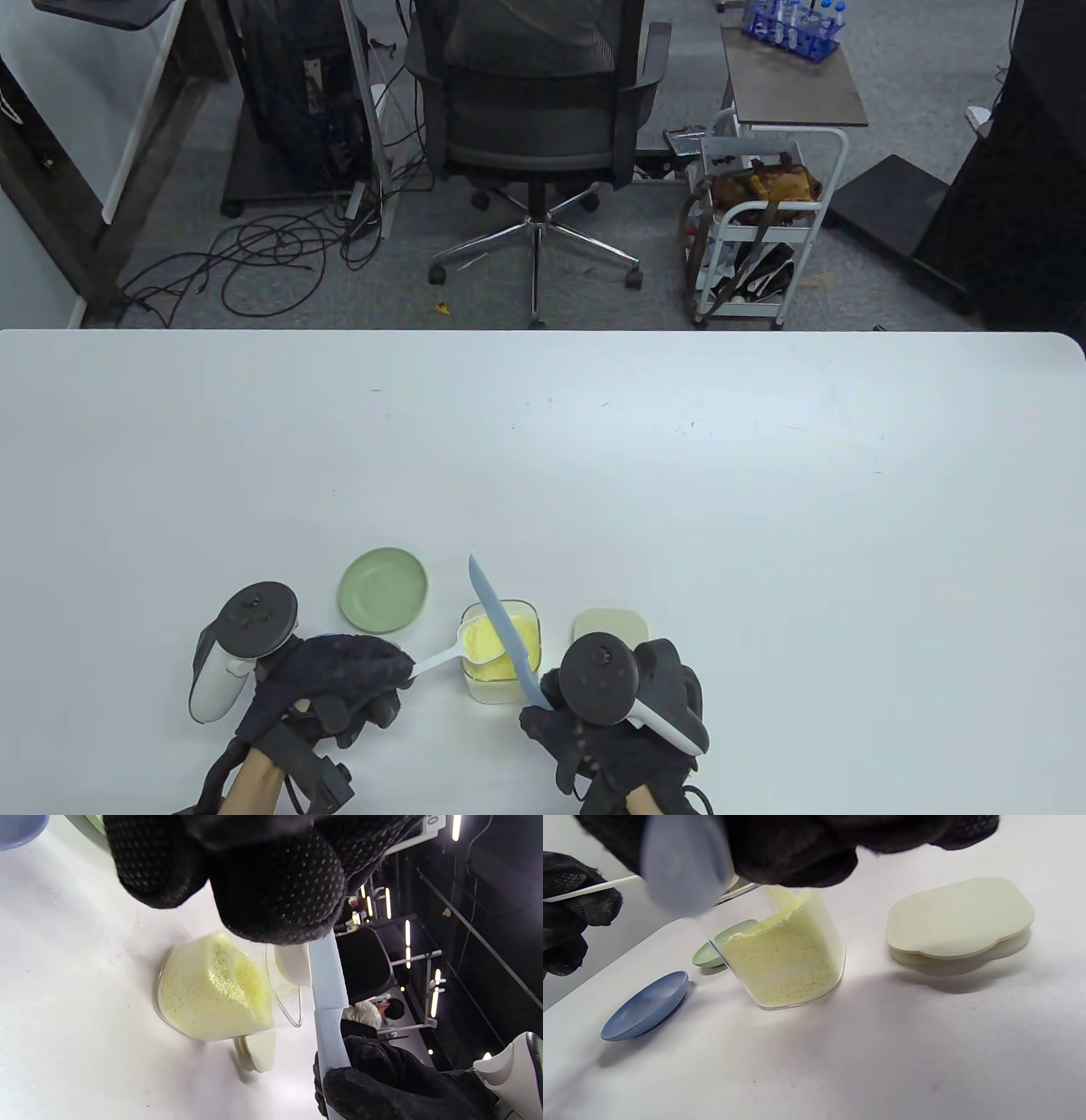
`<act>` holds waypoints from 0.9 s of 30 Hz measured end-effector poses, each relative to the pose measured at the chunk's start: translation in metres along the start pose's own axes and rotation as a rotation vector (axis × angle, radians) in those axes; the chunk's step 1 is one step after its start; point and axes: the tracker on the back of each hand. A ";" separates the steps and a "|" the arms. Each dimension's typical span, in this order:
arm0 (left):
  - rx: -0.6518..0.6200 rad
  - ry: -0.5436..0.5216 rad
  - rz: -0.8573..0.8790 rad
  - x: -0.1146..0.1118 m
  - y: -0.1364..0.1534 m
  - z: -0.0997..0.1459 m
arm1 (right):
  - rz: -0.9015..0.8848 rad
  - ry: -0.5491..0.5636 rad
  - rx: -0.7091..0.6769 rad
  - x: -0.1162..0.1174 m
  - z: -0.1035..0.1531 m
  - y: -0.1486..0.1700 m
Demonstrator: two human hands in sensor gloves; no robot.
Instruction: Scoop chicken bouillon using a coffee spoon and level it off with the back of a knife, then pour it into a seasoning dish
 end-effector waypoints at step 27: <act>-0.009 -0.013 0.018 0.001 0.001 -0.001 | 0.059 0.194 0.626 0.002 0.009 0.155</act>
Point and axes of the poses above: the tracker on the back of each hand, its own y axis roughly to the little-finger side, its own z axis roughly from the fingertips to the wrist, x = y × z, and after that the axes turned 10 degrees about -x, right-handed
